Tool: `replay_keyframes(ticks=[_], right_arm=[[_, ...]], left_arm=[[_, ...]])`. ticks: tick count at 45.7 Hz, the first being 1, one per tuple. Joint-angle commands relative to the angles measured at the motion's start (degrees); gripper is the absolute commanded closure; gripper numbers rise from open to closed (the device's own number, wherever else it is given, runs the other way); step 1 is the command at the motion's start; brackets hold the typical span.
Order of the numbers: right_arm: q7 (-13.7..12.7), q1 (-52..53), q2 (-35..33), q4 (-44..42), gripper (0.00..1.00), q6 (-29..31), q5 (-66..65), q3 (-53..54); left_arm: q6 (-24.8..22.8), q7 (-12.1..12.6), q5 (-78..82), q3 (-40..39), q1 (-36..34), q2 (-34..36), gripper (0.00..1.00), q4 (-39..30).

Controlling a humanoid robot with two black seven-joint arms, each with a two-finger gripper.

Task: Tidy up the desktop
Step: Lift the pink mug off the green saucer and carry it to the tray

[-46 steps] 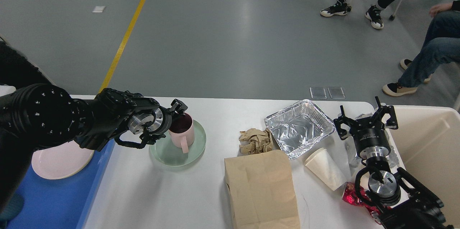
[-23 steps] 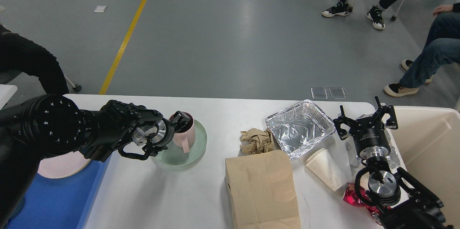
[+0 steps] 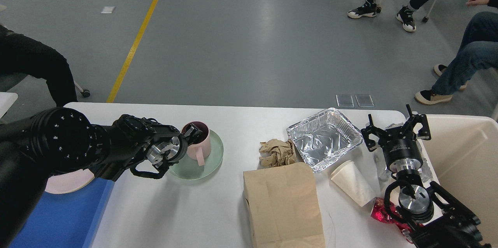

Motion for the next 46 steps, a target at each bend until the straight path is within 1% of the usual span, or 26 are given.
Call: replay_keyframes(ticks=[1,5,7,11,15,21,28,37,46], right_arm=[[0.0,0.0,0.0,0.0,0.0,0.0,0.0,-0.06],[0.0,0.0,0.0,0.0,0.0,0.0,0.0,0.03],[0.0,0.0,0.0,0.0,0.0,0.0,0.0,0.03],[0.0,0.0,0.0,0.0,0.0,0.0,0.0,-0.06],[0.0,0.0,0.0,0.0,0.0,0.0,0.0,0.03],[0.0,0.0,0.0,0.0,0.0,0.0,0.0,-0.06],[0.0,0.0,0.0,0.0,0.0,0.0,0.0,-0.06],[0.0,0.0,0.0,0.0,0.0,0.0,0.0,0.03],[0.0,0.0,0.0,0.0,0.0,0.0,0.0,0.03]], left_arm=[[-0.19,0.23,-0.19,-0.02,0.11,-0.04,0.42,-0.29],[-0.37,0.4,-0.19,-0.02,0.02,-0.04,0.5,-0.29],[-0.37,0.4,-0.19,-0.02,0.02,-0.04,0.55,-0.37],[-0.45,0.4,-0.28,-0.02,-0.06,0.05,0.61,-0.37],[-0.54,0.58,-0.28,-0.02,-0.15,0.05,0.72,-0.46],[-0.8,1.37,-0.28,-0.11,-0.42,0.05,0.84,-0.55],[-2.12,3.04,-0.36,-0.11,-0.59,0.23,1.0,-0.64],[-2.56,3.39,-0.36,0.06,-0.85,0.66,1.0,-0.81],[-2.56,6.37,-0.36,0.15,-2.61,1.37,1.0,-1.86]])
